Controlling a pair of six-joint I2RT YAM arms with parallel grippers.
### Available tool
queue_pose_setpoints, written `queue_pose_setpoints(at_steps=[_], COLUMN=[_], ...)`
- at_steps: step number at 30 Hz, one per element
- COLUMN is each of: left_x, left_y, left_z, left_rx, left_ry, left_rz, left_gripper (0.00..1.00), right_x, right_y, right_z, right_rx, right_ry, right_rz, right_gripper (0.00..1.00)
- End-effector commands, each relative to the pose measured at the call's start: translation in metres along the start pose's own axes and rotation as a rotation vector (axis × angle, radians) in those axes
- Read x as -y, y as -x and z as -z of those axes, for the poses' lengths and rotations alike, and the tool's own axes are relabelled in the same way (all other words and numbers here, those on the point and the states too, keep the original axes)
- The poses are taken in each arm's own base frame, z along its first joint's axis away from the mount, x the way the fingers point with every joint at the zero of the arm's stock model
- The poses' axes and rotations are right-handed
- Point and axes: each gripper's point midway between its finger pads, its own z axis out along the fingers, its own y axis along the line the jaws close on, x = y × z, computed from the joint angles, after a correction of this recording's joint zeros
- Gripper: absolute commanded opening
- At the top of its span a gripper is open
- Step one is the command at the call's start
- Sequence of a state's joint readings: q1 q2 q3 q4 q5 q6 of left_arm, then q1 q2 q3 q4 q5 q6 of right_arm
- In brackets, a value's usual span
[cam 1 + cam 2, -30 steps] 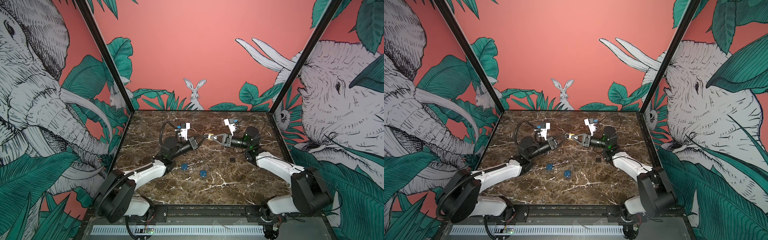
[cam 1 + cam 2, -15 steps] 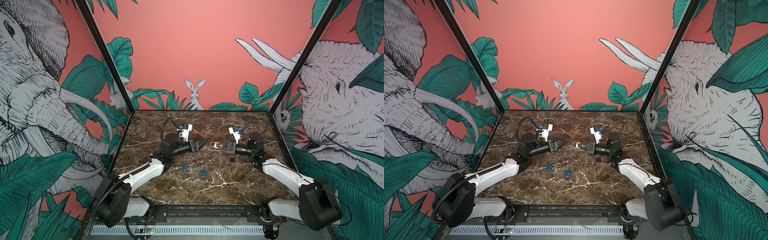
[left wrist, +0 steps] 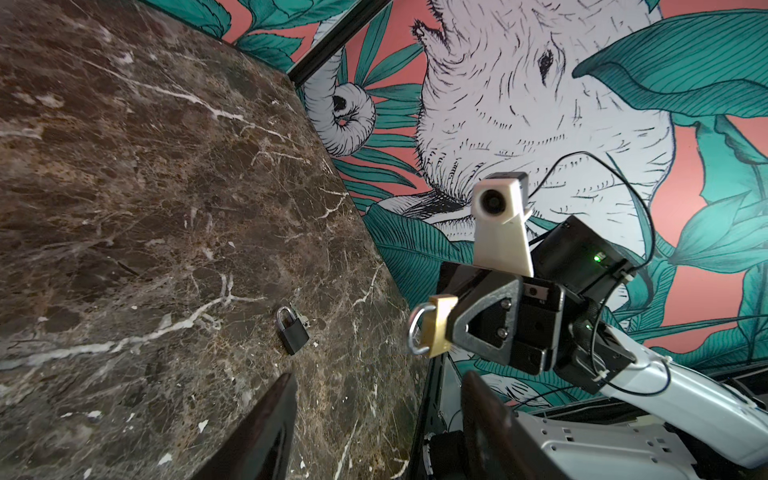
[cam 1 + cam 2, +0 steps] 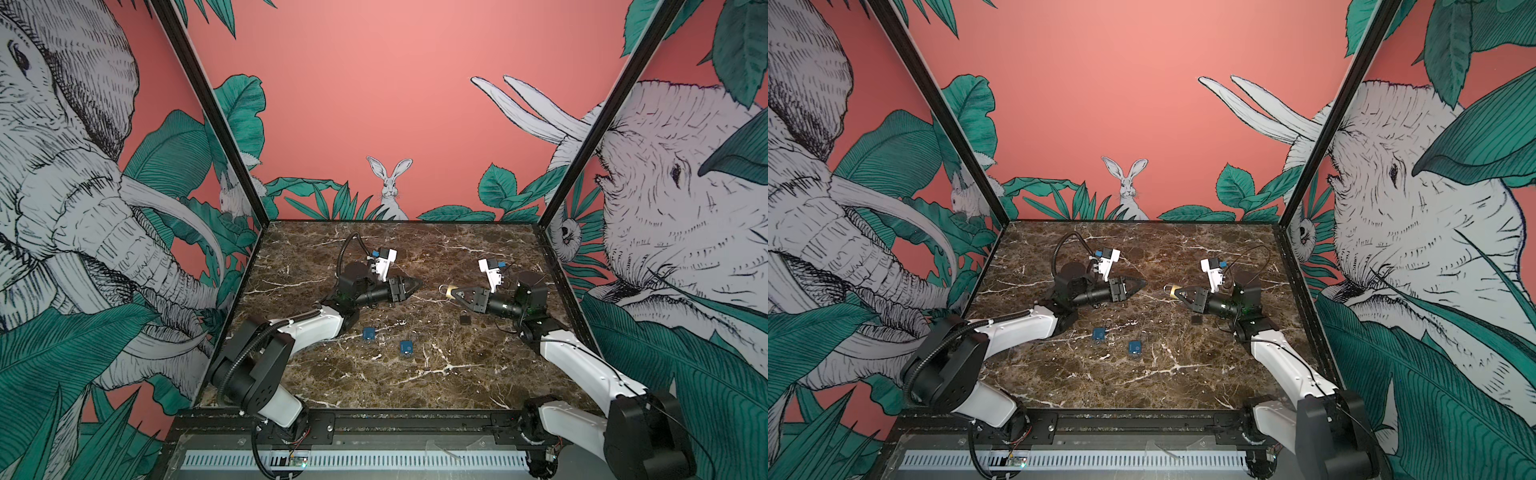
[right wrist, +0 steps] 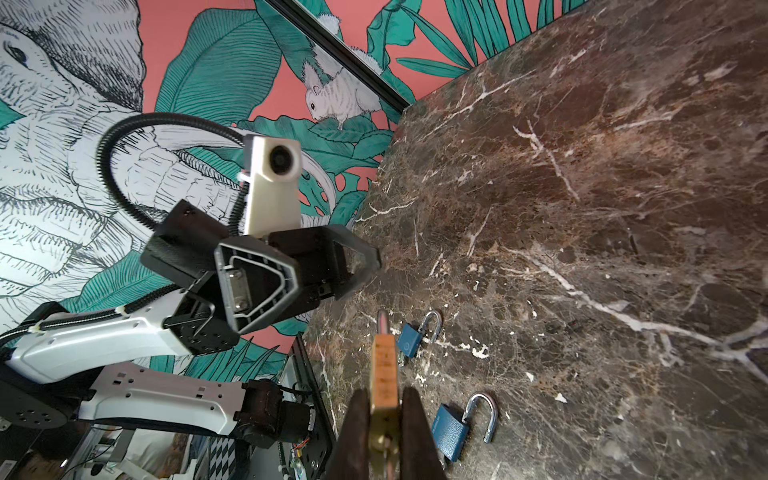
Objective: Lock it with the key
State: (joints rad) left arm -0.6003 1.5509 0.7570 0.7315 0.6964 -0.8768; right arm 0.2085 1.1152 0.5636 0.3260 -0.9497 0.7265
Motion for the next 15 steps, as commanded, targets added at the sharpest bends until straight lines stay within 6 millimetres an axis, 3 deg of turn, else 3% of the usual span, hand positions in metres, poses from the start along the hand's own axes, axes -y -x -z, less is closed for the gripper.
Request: queue_pose_setpoints(at_steps=[1, 7, 15], left_x=[0.035, 0.051, 0.067], left_y=[0.017, 0.015, 0.005], left_z=[-0.004, -0.023, -0.041], left_rx=[0.015, -0.021, -0.062], left_ry=[-0.144, -0.248, -0.345], left_rz=[-0.067, -0.051, -0.008], left_gripper=[0.64, 0.63, 0.48], right_x=[-0.020, -0.028, -0.034], right_y=[0.005, 0.006, 0.010], right_z=[0.004, 0.005, 0.005], right_rx=[0.006, 0.004, 0.007], right_ry=[0.080, 0.120, 0.133], right_rz=[0.057, 0.042, 0.051], right_gripper=[0.00, 0.00, 0.00])
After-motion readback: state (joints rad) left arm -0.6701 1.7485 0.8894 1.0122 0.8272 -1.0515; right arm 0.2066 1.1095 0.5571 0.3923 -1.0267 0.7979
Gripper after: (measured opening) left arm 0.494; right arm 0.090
